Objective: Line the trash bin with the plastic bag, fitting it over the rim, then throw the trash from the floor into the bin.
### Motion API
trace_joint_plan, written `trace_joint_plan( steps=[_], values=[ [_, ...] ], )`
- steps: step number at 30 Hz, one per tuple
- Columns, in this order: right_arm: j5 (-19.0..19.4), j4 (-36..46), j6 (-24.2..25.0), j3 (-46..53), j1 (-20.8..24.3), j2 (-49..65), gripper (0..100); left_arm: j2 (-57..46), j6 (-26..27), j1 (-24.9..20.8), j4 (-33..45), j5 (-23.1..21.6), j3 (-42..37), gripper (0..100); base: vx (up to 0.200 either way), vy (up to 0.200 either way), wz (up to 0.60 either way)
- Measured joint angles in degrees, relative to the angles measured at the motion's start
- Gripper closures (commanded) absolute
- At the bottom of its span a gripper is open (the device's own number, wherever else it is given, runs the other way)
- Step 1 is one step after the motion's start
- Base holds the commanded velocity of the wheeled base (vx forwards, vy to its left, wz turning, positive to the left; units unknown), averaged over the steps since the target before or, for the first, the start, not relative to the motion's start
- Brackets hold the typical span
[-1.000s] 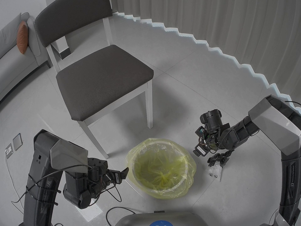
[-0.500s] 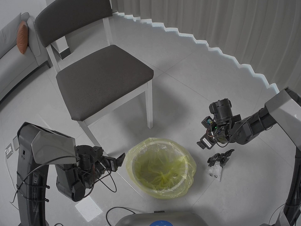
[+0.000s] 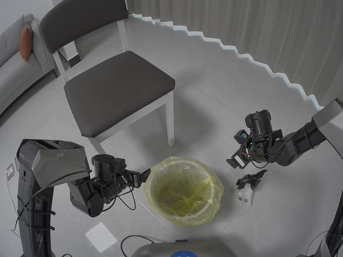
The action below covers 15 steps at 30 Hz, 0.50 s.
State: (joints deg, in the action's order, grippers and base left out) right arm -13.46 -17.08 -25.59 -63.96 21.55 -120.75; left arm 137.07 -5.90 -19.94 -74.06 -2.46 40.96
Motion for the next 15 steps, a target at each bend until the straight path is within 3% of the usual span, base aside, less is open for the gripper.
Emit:
trace_joint_plan(
  steps=[5, 15],
  values=[
    [0.0, -0.9, 0.0, 1.2, -0.2, 0.5, 0, 0.6, 0.1, -1.0, 5.8, 0.1, 6.1, 0, 0.000, 0.000, 0.00],
    [1.2, -1.1, 0.0, 2.3, -1.3, 0.4, 0, 3.9, 0.2, -2.9, 7.4, 0.7, 11.6, 0, 0.000, 0.000, 0.00]
  ],
)
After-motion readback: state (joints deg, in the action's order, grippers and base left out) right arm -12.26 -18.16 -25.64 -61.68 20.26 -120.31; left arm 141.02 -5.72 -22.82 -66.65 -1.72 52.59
